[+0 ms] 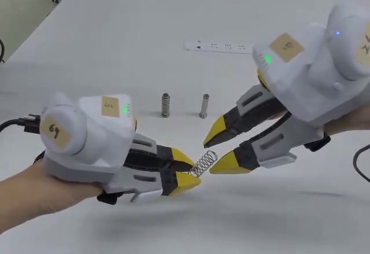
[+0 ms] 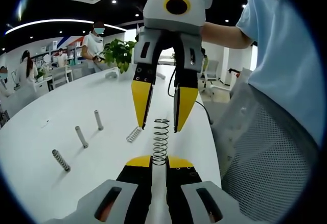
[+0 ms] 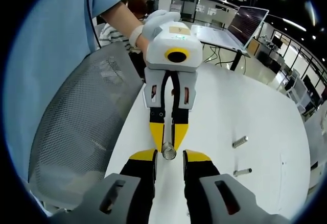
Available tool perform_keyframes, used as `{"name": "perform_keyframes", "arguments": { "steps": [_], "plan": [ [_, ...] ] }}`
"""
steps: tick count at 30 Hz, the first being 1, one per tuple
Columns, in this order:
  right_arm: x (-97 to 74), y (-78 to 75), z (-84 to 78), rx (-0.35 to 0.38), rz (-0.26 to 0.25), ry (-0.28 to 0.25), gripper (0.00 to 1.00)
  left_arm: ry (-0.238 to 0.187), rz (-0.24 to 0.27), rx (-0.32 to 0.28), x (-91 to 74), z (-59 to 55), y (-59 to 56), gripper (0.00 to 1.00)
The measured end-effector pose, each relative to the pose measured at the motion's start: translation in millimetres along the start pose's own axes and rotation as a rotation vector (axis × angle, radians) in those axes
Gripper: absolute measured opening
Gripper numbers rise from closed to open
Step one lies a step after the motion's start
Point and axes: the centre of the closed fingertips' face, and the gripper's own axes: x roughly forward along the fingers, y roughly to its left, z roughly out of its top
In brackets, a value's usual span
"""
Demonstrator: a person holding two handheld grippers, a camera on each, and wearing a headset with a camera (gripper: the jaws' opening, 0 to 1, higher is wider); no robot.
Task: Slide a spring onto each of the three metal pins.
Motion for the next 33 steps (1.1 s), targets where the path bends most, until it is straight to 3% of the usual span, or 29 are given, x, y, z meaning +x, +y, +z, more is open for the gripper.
{"name": "perform_keyframes", "arguments": {
  "steps": [13,33],
  "plan": [
    [11.2,3.7,-1.2,-0.017,0.031,0.026,0.10,-0.008,-0.003,0.002,0.5,4.5,-1.1,0.01],
    [13.7,2.6,-4.9,-0.017,0.042,0.042,0.08,-0.006,-0.004,0.004,0.3,4.4,-0.5,0.01]
  ]
}}
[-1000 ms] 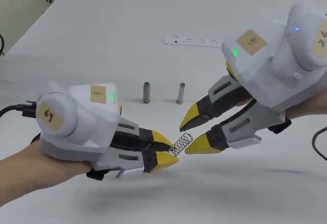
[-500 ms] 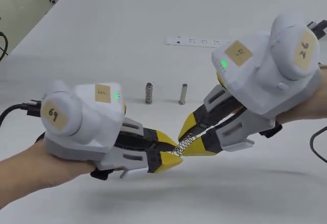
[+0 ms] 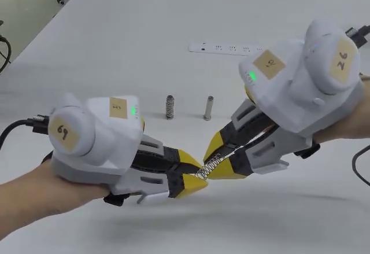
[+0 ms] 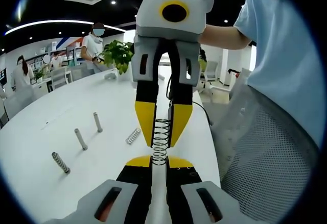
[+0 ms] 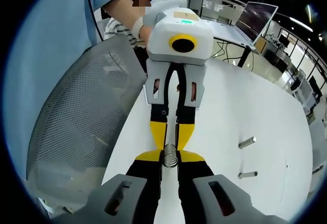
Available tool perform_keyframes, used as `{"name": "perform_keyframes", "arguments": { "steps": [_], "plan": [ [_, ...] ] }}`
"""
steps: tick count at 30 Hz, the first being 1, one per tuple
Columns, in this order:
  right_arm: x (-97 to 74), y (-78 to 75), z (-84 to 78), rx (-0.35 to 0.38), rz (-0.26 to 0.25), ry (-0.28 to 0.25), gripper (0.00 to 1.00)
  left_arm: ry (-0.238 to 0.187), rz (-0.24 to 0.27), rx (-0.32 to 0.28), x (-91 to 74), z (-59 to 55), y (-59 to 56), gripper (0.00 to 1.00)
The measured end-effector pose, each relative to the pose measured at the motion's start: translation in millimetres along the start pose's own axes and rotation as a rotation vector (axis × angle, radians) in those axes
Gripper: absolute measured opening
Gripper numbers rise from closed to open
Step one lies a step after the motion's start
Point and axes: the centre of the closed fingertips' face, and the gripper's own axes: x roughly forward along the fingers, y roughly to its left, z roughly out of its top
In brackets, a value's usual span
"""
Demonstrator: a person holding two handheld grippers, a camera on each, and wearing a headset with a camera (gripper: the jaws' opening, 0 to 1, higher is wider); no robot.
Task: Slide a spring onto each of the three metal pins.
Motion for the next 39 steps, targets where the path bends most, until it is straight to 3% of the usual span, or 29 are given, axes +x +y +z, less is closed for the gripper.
{"name": "perform_keyframes", "arguments": {
  "steps": [21,28,31,35,39],
  "plan": [
    [-1.3,0.7,-0.6,0.005,0.008,0.019,0.08,-0.009,0.009,-0.001,1.3,1.3,0.8,0.04],
    [-0.3,1.9,-2.1,0.007,0.008,0.021,0.08,-0.020,0.034,-0.034,1.2,-1.2,1.6,0.24],
    [0.6,2.3,-3.4,0.012,0.011,0.023,0.08,-0.030,0.056,-0.051,0.5,-2.3,3.3,0.39],
    [0.9,2.3,-5.4,0.011,0.013,0.028,0.08,-0.030,0.076,-0.069,-1.2,-5.0,5.7,0.47],
    [0.8,0.8,-6.7,0.011,0.013,0.029,0.08,-0.030,0.122,-0.099,-3.7,-8.5,12.2,0.63]
  ]
}}
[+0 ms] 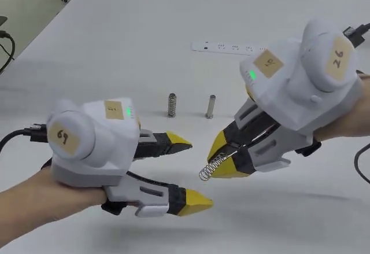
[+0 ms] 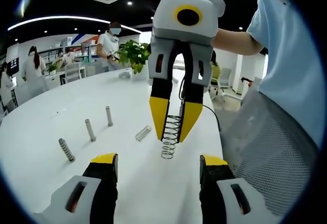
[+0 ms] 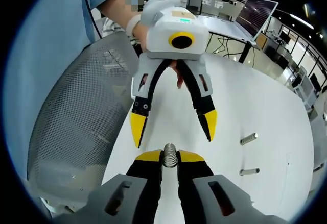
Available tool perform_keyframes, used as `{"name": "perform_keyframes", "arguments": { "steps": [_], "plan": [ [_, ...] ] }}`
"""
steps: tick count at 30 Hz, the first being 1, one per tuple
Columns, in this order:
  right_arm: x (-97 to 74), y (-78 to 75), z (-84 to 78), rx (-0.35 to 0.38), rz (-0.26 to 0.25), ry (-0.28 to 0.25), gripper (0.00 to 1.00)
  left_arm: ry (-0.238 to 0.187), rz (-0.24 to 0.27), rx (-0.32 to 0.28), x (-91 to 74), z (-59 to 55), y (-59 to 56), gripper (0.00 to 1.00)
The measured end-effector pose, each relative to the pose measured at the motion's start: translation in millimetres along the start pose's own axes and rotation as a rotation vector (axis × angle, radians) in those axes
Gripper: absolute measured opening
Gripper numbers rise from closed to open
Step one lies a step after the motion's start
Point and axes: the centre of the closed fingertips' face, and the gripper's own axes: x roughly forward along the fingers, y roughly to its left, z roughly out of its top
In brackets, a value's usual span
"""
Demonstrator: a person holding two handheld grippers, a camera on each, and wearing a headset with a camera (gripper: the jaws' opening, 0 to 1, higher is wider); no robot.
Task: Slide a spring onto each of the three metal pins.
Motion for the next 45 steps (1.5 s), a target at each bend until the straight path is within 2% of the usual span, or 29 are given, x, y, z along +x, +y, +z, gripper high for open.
{"name": "perform_keyframes", "arguments": {
  "steps": [6,10,11,14,21,24,29,35,45],
  "plan": [
    [-0.2,-2.0,-1.0,0.001,0.001,0.002,0.08,-0.003,0.052,-0.036,-4.4,-5.4,7.9,0.79],
    [0.2,-3.7,-2.8,0.003,0.003,0.006,0.08,-0.009,0.113,-0.066,-8.7,-7.7,18.3,0.95],
    [0.1,-3.9,-3.1,0.002,0.003,0.007,0.08,-0.009,0.114,-0.070,-9.0,-8.0,18.7,0.98],
    [-0.1,-5.5,-4.4,0.002,0.002,0.012,0.08,0.006,0.129,-0.082,-11.9,-11.9,22.9,0.98],
    [-1.8,-14.4,-13.1,0.006,0.003,0.034,0.08,-0.010,0.158,-0.100,-16.7,-11.9,29.4,0.98],
    [-4.1,-24.9,-20.9,0.020,-0.020,0.050,0.08,-0.042,0.189,-0.127,-20.4,-8.5,35.2,0.98],
    [-9.4,-35.5,-28.5,0.028,-0.020,0.080,0.08,-0.037,0.217,-0.129,-24.1,-11.5,40.8,0.98],
    [-16.6,-56.0,-31.9,0.024,-0.030,0.111,0.08,-0.043,0.251,-0.141,-31.2,-15.3,50.9,0.96],
    [-26.1,-92.8,-39.1,-0.015,-0.036,0.185,0.08,-0.050,0.260,-0.152,-33.2,-19.7,54.6,0.96]
  ]
}}
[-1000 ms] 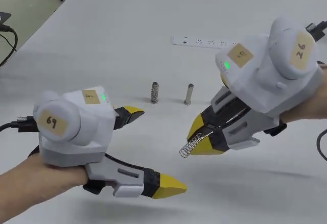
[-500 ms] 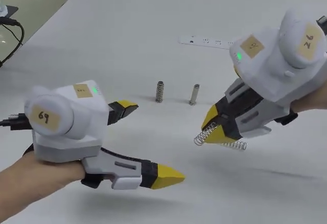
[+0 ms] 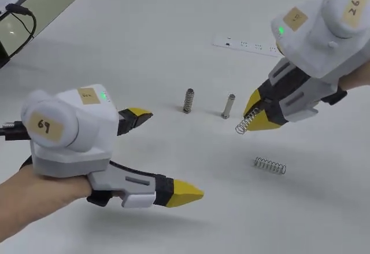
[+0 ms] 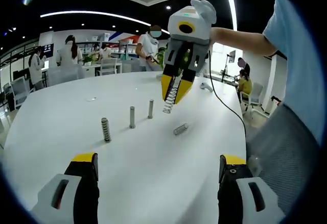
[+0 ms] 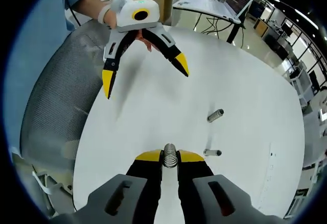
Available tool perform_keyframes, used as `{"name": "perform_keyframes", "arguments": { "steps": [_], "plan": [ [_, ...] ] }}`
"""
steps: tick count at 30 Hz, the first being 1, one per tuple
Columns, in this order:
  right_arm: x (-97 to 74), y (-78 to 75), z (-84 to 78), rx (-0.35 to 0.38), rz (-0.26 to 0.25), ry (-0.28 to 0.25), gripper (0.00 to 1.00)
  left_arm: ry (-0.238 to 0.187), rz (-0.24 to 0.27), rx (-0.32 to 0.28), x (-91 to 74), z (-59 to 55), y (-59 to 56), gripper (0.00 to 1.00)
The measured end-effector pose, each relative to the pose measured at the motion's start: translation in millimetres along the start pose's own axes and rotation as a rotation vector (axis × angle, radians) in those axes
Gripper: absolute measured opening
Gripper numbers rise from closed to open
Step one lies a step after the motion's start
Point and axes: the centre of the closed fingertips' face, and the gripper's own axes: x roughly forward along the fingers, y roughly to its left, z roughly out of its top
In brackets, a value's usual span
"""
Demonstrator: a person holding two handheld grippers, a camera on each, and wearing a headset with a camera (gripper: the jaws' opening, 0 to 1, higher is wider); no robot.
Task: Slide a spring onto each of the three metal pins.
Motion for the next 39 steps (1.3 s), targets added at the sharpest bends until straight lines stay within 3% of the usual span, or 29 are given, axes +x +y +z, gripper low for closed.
{"name": "perform_keyframes", "arguments": {
  "steps": [8,19,28,39],
  "plan": [
    [-6.4,-31.8,-5.3,-0.018,-0.019,0.053,0.08,0.003,0.009,0.003,-1.2,-5.0,3.1,0.96],
    [-1.0,-68.4,-7.9,-0.048,-0.025,0.111,0.08,0.017,0.011,0.003,0.0,-9.7,5.1,0.96],
    [5.2,-85.7,-18.9,-0.053,-0.006,0.152,0.08,0.020,0.015,-0.002,0.4,-12.5,5.9,0.95],
    [14.5,-80.1,-18.7,-0.057,0.011,0.160,0.08,0.023,0.012,-0.014,-0.1,-16.0,6.9,0.93]
  ]
}}
